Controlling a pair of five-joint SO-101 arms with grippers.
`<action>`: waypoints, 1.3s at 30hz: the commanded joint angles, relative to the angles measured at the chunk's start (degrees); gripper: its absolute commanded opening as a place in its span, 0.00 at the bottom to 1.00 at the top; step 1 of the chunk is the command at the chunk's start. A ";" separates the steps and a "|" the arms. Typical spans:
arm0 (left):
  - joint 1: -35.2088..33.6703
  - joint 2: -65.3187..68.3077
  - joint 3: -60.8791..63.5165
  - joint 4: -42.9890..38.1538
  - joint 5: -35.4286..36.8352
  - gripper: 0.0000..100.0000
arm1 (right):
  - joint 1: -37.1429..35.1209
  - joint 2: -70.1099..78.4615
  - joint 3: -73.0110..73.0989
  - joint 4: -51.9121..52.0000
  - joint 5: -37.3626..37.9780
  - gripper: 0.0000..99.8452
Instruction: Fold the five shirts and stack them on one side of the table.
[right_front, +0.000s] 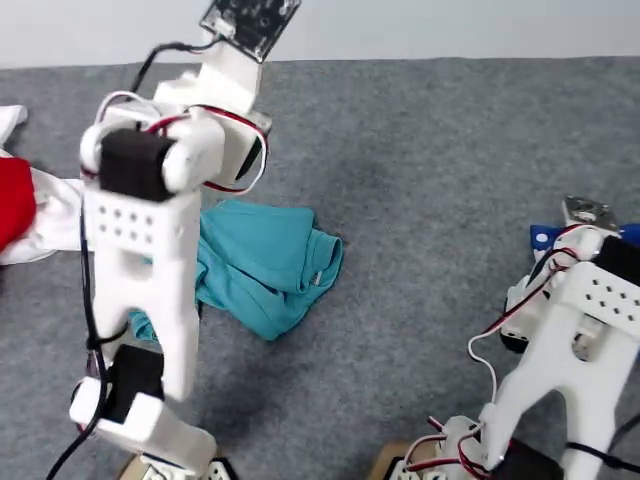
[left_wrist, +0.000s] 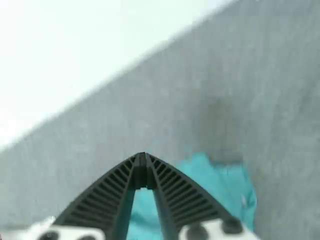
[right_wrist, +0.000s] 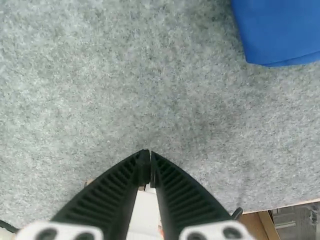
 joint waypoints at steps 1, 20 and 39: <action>-5.19 -2.20 9.19 1.14 0.26 0.02 | -4.79 -2.33 -2.02 1.89 0.44 0.02; -38.95 -2.55 20.44 1.14 0.53 0.11 | -38.46 39.25 -54.59 -1.19 0.00 0.04; -45.45 -2.55 28.53 0.26 0.44 0.08 | -48.13 77.41 -97.93 1.98 0.00 0.04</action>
